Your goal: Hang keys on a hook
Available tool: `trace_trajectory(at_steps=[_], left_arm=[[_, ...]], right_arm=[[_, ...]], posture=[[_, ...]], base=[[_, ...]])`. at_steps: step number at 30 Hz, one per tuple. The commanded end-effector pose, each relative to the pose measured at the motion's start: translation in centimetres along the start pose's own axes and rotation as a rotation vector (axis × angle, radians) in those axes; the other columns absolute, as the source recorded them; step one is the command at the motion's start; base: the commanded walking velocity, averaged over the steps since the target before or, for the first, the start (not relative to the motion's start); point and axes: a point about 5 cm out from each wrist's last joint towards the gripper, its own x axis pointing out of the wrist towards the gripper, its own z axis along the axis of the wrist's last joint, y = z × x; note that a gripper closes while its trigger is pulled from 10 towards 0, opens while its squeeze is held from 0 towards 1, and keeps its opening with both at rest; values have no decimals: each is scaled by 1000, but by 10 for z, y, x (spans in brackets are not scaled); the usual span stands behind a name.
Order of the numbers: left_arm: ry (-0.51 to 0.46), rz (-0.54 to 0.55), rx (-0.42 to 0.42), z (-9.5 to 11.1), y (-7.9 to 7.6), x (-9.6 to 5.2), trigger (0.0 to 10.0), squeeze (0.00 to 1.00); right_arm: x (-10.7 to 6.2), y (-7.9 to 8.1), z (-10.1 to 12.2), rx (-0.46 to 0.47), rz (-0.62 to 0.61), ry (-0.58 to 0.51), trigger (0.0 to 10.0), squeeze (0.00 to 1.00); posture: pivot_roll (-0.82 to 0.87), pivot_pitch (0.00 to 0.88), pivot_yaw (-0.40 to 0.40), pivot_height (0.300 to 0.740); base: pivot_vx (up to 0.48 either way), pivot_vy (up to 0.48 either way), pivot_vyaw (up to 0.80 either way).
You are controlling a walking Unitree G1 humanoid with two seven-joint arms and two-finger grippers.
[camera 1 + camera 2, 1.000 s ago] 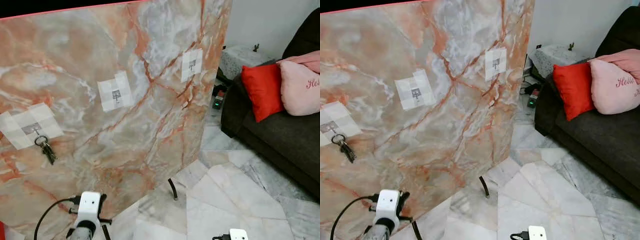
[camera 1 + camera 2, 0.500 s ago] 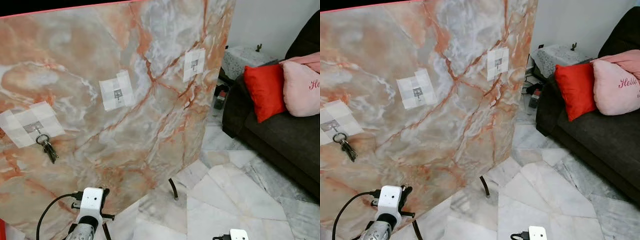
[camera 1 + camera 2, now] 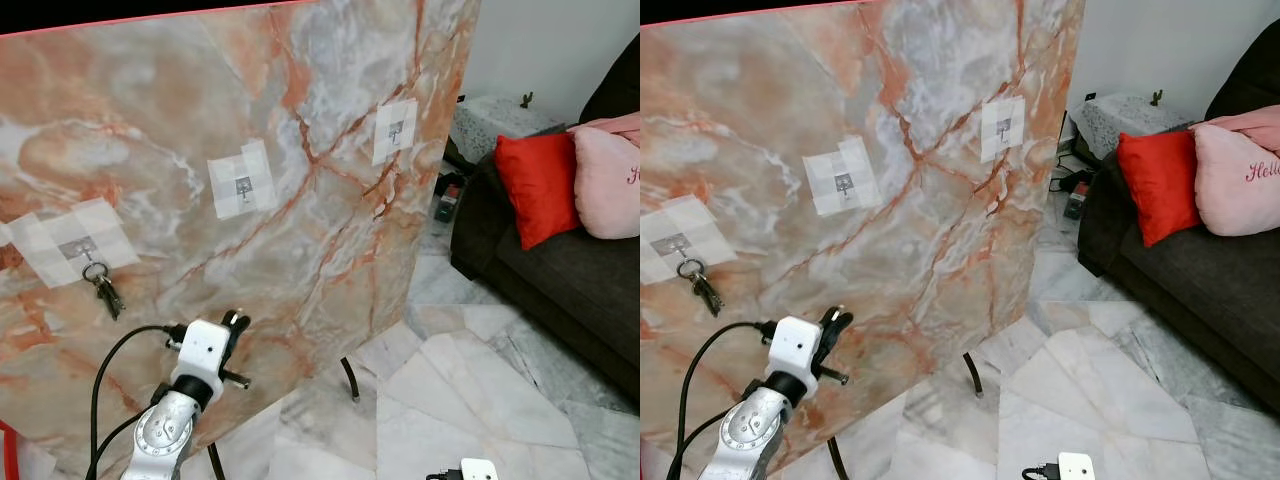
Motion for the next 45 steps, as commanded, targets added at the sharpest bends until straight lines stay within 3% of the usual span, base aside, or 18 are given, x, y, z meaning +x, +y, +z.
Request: trace_trajectory(at_steps=[1,6,15,24,29,36,45], left_arm=[[-31,-12,11,13,-2,6,10000,0],[-85,-13,-3,39,-10,27,10000,0],[-69,-45,-38,50,-29,54,10000,0],[-84,6,-40,72,-35,88,10000,0],[-77,122,-30,86,-26,106,10000,0],[-80,195,0,91,-17,108,10000,0],[-29,343,-6,83,2,90,10000,0]], right_arm=[[0,-2,1,-8,-7,-4,10000,0],[0,-2,1,-12,-8,-4,10000,0],[0,-4,1,-7,-16,-5,10000,0],[-1,-7,2,10,-35,-12,10000,0],[-1,-7,3,17,-45,-13,10000,0],[0,-5,3,18,-50,-13,10000,0],[0,-4,3,10,-42,-17,10000,0]], posture=[[41,0,-68,722],[44,0,-66,722],[30,0,-59,722],[-4,0,-44,722],[-20,0,-38,722],[-14,0,-38,722],[4,0,-44,722]], base=[[0,0,0],[0,0,0],[0,0,0],[0,0,0],[0,0,0],[0,0,0],[0,0,0]])
